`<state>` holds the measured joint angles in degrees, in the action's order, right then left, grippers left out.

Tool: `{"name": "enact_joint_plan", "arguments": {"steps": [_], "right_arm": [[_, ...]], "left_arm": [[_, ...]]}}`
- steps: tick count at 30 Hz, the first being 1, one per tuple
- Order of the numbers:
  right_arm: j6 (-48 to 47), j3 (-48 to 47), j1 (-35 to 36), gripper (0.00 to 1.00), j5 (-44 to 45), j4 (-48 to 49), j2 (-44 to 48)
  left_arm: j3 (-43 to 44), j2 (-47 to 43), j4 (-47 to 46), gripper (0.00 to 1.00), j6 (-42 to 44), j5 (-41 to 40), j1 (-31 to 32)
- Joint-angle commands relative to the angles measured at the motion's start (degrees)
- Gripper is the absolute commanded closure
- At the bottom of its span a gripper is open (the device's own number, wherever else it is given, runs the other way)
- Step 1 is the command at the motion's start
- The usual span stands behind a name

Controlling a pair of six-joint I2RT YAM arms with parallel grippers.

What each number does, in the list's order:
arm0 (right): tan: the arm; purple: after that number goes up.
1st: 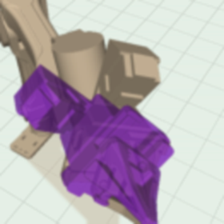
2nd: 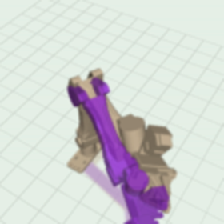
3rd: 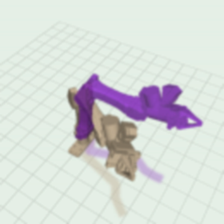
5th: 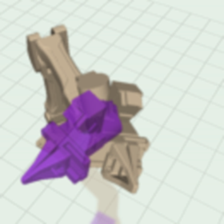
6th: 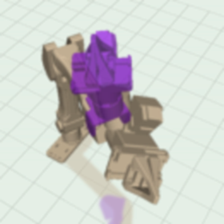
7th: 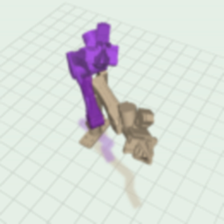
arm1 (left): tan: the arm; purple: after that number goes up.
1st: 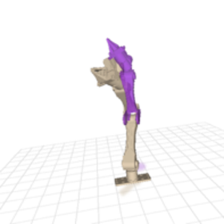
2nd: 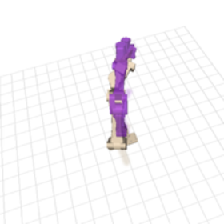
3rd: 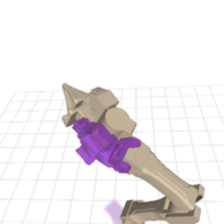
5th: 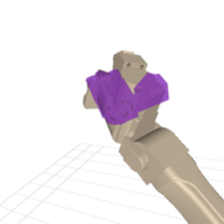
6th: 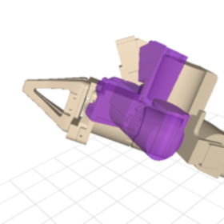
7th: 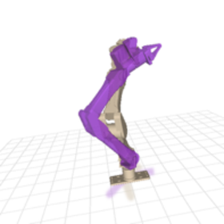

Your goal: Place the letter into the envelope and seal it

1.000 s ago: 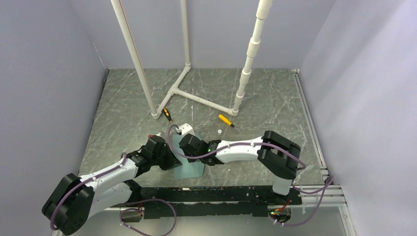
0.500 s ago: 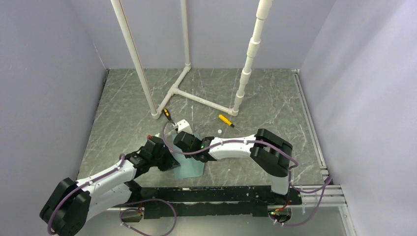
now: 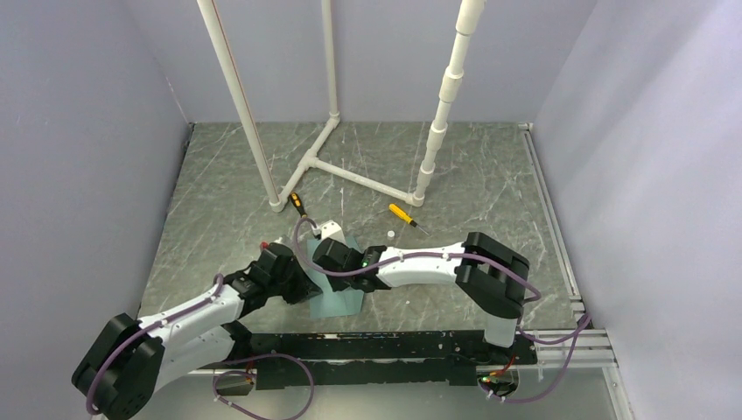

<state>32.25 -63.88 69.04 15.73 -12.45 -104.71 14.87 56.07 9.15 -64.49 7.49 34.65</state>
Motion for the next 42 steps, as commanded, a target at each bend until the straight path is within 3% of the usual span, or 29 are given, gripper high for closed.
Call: {"name": "enact_joint_plan", "arguments": {"steps": [1, 17, 31, 42], "right_arm": [[2.8, 0.9, 0.9, 1.00, -4.3, -8.1, 0.6], [-1.1, -5.7, -3.5, 1.00, 6.6, -5.9, -7.6], [3.3, 0.4, 1.4, 1.00, -2.8, -9.6, -1.1], [2.2, 0.4, 0.9, 1.00, 1.2, -9.3, -3.4]], "left_arm": [[-2.6, -0.8, 2.7, 0.98, -1.2, -6.6, 0.0], [-3.5, -3.6, 4.7, 0.98, -1.2, -6.8, 0.0], [-3.0, -2.5, 3.8, 0.98, -0.8, -7.1, -0.1], [-3.0, -2.6, 4.2, 0.98, -1.0, -7.1, 0.0]]}}
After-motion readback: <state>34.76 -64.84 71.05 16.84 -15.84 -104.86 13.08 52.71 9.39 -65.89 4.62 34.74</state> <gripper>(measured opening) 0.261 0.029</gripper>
